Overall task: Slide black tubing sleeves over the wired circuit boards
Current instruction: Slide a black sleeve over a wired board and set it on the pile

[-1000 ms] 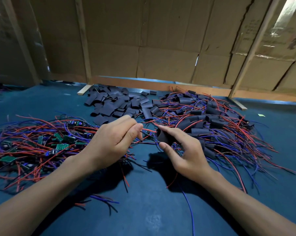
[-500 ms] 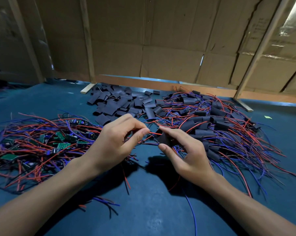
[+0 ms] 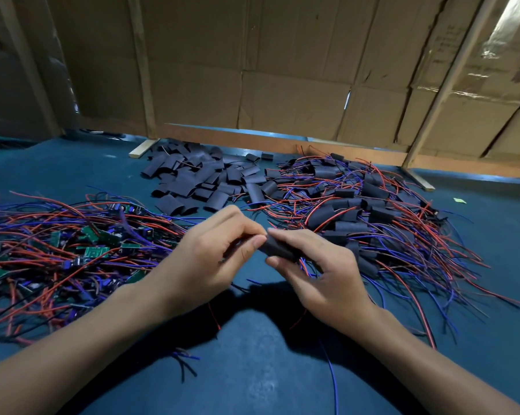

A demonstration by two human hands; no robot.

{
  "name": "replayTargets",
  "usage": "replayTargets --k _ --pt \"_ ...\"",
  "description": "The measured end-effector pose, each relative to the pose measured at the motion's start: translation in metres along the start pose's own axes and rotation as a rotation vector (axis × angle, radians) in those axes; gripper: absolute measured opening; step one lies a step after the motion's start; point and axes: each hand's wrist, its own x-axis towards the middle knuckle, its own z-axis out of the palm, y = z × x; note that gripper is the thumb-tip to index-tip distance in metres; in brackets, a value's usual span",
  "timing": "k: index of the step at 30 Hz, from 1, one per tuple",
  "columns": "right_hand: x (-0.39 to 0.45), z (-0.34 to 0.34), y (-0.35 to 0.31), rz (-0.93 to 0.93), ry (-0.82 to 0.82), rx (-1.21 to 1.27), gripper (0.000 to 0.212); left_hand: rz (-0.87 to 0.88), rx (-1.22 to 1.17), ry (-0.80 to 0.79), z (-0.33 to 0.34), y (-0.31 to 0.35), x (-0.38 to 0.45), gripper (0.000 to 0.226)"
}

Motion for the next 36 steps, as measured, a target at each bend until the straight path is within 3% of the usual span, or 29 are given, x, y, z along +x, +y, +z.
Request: replayTargets --k 4,7,9,14,17,23,26,28,31,36 --pt "0.002 -0.001 -0.003 0.197 0.109 0.188 0.025 -0.141 -0.206 -0.189 -0.002 -0.002 -0.004 0.026" --pt "0.004 -0.014 0.005 0.277 0.186 0.211 0.03 -0.042 0.15 -0.303 -0.01 -0.017 -0.002 0.02" --pt "0.005 -0.019 0.007 0.247 0.164 0.158 0.029 -0.005 0.267 -0.283 -0.012 -0.021 -0.002 0.016" --pt "0.002 -0.028 0.009 0.155 0.035 -0.02 0.023 -0.072 0.24 -0.177 -0.016 -0.015 0.001 0.03" --pt "0.001 -0.033 0.008 0.025 -0.076 -0.14 0.034 -0.015 0.365 -0.233 -0.014 -0.008 0.004 0.03" --pt "0.004 -0.034 0.001 -0.023 -0.172 -0.24 0.046 0.066 0.16 -0.322 0.008 -0.002 0.004 0.016" --pt "0.006 -0.038 0.0 0.01 -0.183 -0.269 0.043 -0.113 0.019 -0.207 0.023 0.005 0.011 0.049" --pt "0.007 -0.04 0.0 0.023 -0.187 -0.279 0.04 -0.251 -0.148 -0.103 0.024 0.001 0.014 0.031" --pt "0.005 -0.04 0.001 0.034 -0.17 -0.246 0.036 -0.15 -0.158 -0.106 0.012 -0.008 0.002 0.029" --pt "0.006 -0.033 -0.002 -0.006 -0.158 -0.181 0.042 -0.149 -0.114 -0.009 0.005 -0.007 -0.007 0.025"
